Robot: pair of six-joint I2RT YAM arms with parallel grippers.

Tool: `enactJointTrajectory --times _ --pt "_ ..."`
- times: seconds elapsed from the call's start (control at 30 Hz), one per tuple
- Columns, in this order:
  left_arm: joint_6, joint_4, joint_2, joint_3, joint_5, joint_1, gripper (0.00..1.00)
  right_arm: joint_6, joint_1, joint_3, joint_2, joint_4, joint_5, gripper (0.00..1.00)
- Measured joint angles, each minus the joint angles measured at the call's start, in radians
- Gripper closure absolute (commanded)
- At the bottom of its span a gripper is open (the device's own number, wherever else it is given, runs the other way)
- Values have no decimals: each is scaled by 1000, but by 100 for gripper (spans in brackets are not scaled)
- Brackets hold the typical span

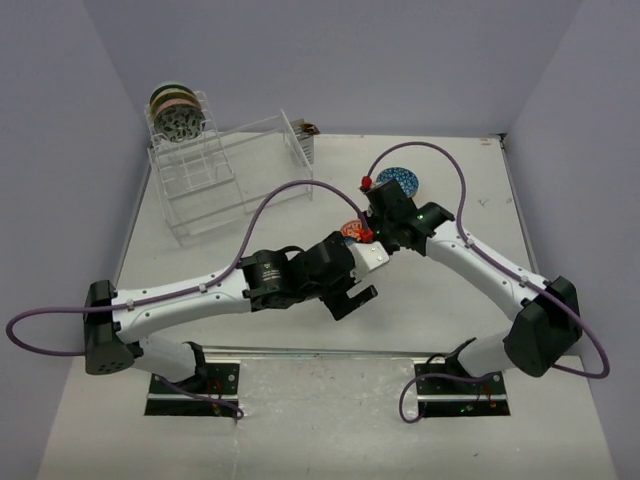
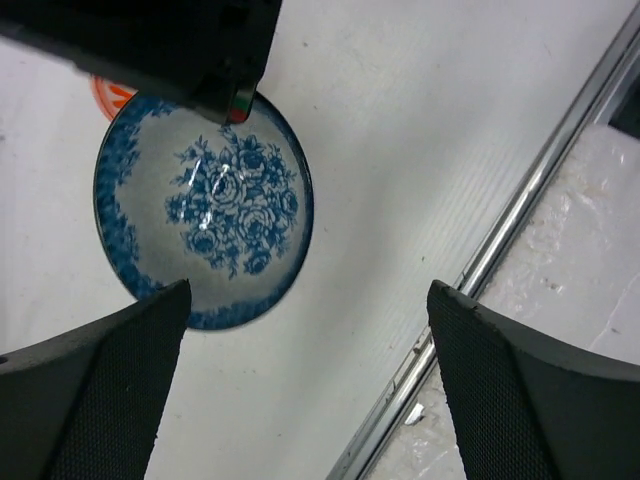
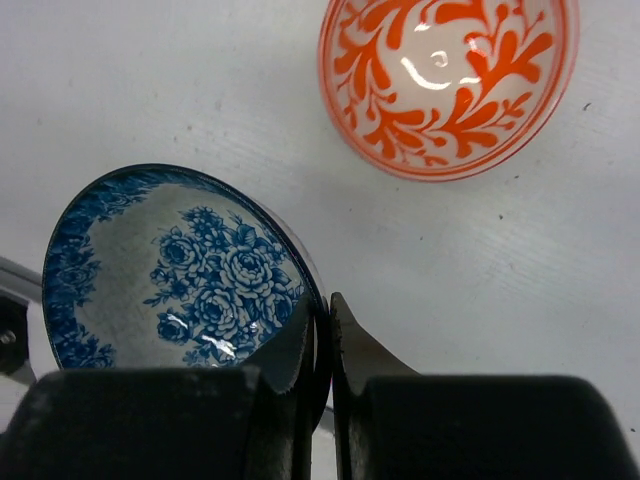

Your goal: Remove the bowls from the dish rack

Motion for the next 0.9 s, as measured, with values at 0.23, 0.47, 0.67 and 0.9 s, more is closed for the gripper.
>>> enactJointTrajectory --times 0.23,0.47,0.67,0.9 --pt "-111 19 -214 -16 -225 0 0 47 -203 -33 21 134 -2 100" --pt "-305 -32 -416 -31 -546 0 0 60 -306 -31 153 227 -4 100" --pt "-401 -68 -567 -105 -602 0 0 85 -315 -67 194 327 -11 93" --pt "-455 -90 -653 -138 -606 0 0 126 -314 -151 202 462 -31 74"
